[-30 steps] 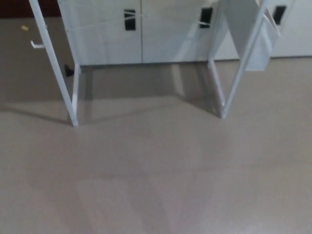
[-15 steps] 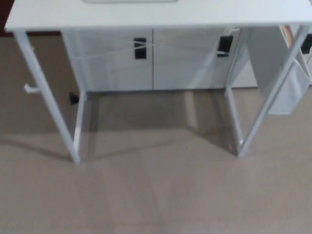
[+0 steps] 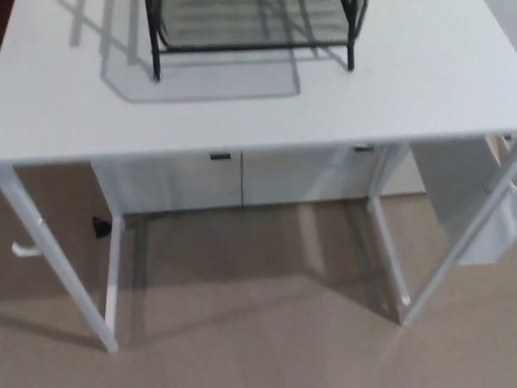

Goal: The robot walks towards a file tray kept in the middle of a desk and uses its right hand to grab a tray and pulls it out towards itself

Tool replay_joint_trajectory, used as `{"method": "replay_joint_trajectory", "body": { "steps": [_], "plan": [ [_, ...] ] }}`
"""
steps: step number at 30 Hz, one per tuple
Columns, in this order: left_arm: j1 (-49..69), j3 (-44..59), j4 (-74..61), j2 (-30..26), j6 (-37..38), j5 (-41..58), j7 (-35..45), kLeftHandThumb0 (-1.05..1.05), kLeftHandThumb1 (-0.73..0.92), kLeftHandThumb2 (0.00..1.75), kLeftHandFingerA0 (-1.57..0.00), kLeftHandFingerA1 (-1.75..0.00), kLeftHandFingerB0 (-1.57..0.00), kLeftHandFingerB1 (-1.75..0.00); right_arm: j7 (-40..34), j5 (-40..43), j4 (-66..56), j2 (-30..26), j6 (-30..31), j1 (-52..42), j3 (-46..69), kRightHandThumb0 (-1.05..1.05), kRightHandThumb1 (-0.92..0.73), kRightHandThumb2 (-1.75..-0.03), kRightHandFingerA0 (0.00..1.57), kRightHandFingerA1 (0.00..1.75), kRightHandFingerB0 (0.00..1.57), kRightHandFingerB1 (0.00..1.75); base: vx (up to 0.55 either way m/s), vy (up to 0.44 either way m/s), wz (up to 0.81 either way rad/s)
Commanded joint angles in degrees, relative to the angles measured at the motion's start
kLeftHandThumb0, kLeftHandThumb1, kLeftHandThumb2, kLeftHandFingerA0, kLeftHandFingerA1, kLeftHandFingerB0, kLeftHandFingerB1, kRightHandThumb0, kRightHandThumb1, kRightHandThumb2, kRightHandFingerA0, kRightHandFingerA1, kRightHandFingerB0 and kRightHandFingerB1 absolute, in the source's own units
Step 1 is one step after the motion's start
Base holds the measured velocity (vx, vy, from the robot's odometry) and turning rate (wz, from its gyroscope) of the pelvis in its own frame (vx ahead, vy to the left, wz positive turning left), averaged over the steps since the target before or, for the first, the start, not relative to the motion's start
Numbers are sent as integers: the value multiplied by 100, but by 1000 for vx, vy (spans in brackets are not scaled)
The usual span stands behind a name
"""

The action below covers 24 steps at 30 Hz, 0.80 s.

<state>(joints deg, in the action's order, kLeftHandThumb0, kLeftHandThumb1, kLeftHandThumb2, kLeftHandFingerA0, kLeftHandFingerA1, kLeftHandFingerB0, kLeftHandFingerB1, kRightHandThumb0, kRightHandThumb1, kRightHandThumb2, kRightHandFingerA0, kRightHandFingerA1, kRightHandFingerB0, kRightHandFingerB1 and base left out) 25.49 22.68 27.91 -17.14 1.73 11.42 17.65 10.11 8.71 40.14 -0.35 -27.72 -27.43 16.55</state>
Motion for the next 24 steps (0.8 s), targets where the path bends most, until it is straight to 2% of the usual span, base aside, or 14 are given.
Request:
{"method": "replay_joint_trajectory", "body": {
  "steps": [1, 4, 14, 18, 24],
  "plan": [
    [17, -42, 18, -52, 336, -51, 70, -18, 64, 57, -45, -38, -44, -37, 52, 110, -8, -68, -204, -46, 61, -10, -49, -53, 76, 64, 54, 50, 452, -201, -49],
    [108, -100, -87, -56, 246, -69, 91, -18, 67, 58, -45, -38, -43, -36, 110, 144, 140, -74, -341, -65, 92, -9, -49, -53, 77, 66, 54, 51, 339, -46, 46],
    [356, -247, -303, 74, 153, 90, 398, -19, 65, 58, -41, -38, -40, -36, 93, 111, 282, -61, -482, -218, 82, -16, -45, -53, 77, 67, 52, 51, 159, 30, -10],
    [593, -312, -779, 401, -71, 103, 125, -18, 66, 58, -43, -38, -41, -35, 189, 192, 627, -64, -698, -156, 152, -16, -45, -53, 80, 65, 56, 51, 263, 237, -9],
    [1072, -376, -1637, 972, -235, 153, -161, -19, 67, 58, -41, -39, -38, -36, 101, 112, 728, -49, -803, -253, 132, -17, -44, -53, 80, 66, 54, 50, 131, 83, 4]
  ]
}}
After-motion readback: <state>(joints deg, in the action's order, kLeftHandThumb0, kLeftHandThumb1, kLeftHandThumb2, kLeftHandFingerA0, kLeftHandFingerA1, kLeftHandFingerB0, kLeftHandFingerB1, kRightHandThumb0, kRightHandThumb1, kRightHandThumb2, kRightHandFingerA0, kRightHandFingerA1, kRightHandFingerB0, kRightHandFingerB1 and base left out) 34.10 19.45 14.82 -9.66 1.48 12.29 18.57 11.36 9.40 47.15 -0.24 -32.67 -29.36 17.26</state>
